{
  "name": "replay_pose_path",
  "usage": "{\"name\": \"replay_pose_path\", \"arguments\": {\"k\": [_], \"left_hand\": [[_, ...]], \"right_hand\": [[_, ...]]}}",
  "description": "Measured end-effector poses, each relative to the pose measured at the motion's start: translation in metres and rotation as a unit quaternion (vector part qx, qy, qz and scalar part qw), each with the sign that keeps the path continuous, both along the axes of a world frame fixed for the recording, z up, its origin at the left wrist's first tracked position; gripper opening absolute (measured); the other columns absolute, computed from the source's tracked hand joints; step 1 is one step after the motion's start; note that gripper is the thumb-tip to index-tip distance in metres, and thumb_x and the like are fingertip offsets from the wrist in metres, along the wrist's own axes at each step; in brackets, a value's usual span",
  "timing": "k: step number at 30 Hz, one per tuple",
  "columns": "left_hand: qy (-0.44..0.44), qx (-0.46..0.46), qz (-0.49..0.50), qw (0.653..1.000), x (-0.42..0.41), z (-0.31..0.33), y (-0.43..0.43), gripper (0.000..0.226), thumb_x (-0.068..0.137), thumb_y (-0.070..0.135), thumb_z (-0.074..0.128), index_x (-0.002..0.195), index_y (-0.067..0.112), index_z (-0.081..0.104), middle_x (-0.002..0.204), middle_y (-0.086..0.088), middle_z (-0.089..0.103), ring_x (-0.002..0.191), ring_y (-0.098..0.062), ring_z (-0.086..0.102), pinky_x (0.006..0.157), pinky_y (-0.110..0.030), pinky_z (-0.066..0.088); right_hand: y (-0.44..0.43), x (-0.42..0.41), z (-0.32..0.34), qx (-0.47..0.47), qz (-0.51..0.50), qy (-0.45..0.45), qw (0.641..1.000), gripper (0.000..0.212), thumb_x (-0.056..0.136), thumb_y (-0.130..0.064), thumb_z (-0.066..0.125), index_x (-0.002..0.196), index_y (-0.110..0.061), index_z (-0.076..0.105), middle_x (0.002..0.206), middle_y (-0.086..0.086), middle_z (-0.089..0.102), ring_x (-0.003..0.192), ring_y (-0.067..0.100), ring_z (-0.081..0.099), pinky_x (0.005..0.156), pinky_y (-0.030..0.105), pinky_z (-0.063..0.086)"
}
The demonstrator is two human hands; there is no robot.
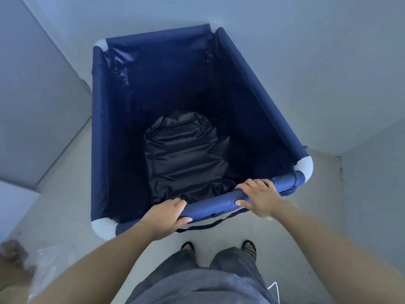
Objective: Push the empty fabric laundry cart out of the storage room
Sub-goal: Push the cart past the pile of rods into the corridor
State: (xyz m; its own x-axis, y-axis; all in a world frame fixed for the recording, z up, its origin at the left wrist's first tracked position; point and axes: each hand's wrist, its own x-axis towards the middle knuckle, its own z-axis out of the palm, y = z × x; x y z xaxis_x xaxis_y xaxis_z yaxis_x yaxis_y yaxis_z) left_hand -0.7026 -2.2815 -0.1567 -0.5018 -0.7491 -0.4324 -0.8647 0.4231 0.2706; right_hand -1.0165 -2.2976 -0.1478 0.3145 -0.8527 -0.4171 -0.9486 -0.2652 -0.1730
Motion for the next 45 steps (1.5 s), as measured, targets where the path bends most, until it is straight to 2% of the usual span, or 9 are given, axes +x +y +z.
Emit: {"name": "replay_pose_path", "arguments": {"k": [6, 12, 17, 24, 29, 37, 45], "left_hand": [[-0.034, -0.014, 0.083, 0.996, -0.017, 0.006, 0.006, 0.04, 0.094, 0.054, 0.033, 0.118, 0.023, 0.043, 0.112, 0.004, 0.053, 0.098, -0.017, 0.051, 0.081, -0.035, 0.048], [-0.058, -0.074, 0.19, 0.977, -0.042, 0.009, 0.017, 0.045, 0.093, 0.054, 0.034, 0.132, 0.032, 0.039, 0.116, 0.004, 0.053, 0.101, -0.019, 0.052, 0.081, -0.034, 0.043], [-0.073, -0.104, 0.267, 0.955, -0.062, 0.004, 0.023, 0.047, 0.093, 0.055, 0.035, 0.134, 0.034, 0.04, 0.116, 0.004, 0.054, 0.101, -0.022, 0.052, 0.089, -0.037, 0.041], [-0.111, -0.05, 0.292, 0.949, -0.081, 0.009, 0.015, 0.048, 0.095, 0.053, 0.03, 0.139, 0.033, 0.031, 0.124, -0.001, 0.049, 0.108, -0.023, 0.05, 0.096, -0.036, 0.039], [-0.121, -0.032, 0.309, 0.943, -0.091, 0.009, 0.009, 0.047, 0.095, 0.053, 0.03, 0.138, 0.033, 0.029, 0.124, 0.0, 0.048, 0.107, -0.024, 0.05, 0.095, -0.036, 0.039], [-0.114, 0.018, 0.366, 0.923, -0.104, 0.009, -0.014, 0.046, 0.096, 0.052, 0.029, 0.139, 0.036, 0.027, 0.13, 0.002, 0.043, 0.114, -0.024, 0.044, 0.098, -0.039, 0.031], [-0.099, 0.022, 0.356, 0.929, -0.088, 0.011, -0.051, 0.047, 0.095, 0.055, 0.03, 0.137, 0.034, 0.028, 0.125, 0.002, 0.048, 0.108, -0.022, 0.049, 0.09, -0.039, 0.037]], "right_hand": [[-0.027, -0.017, -0.001, 0.012, 0.087, -0.016, 0.996, 0.046, 0.095, -0.053, 0.027, 0.134, -0.03, 0.033, 0.126, -0.008, 0.044, 0.116, 0.018, 0.04, 0.104, 0.036, 0.02], [-0.061, -0.041, 0.002, 0.031, 0.154, -0.025, 0.987, 0.044, 0.096, -0.05, 0.029, 0.134, -0.027, 0.034, 0.125, -0.004, 0.046, 0.114, 0.019, 0.041, 0.1, 0.035, 0.026], [-0.079, -0.045, -0.004, 0.009, 0.188, -0.027, 0.982, 0.045, 0.096, -0.049, 0.029, 0.134, -0.026, 0.035, 0.125, -0.003, 0.047, 0.111, 0.021, 0.043, 0.097, 0.036, 0.026], [-0.105, -0.052, -0.004, 0.018, 0.228, -0.018, 0.973, 0.045, 0.097, -0.049, 0.029, 0.135, -0.026, 0.034, 0.127, -0.003, 0.046, 0.112, 0.021, 0.042, 0.098, 0.037, 0.027], [-0.125, -0.058, -0.008, -0.014, 0.254, -0.029, 0.967, 0.044, 0.096, -0.05, 0.03, 0.132, -0.026, 0.036, 0.125, -0.004, 0.047, 0.11, 0.02, 0.044, 0.097, 0.036, 0.027], [-0.163, -0.056, -0.009, -0.061, 0.276, -0.039, 0.958, 0.042, 0.095, -0.051, 0.033, 0.13, -0.03, 0.038, 0.125, -0.006, 0.047, 0.112, 0.019, 0.043, 0.098, 0.035, 0.028], [-0.211, -0.036, -0.007, -0.067, 0.277, -0.045, 0.957, 0.04, 0.094, -0.05, 0.035, 0.129, -0.03, 0.04, 0.123, -0.005, 0.049, 0.113, 0.02, 0.044, 0.103, 0.035, 0.025]]}}
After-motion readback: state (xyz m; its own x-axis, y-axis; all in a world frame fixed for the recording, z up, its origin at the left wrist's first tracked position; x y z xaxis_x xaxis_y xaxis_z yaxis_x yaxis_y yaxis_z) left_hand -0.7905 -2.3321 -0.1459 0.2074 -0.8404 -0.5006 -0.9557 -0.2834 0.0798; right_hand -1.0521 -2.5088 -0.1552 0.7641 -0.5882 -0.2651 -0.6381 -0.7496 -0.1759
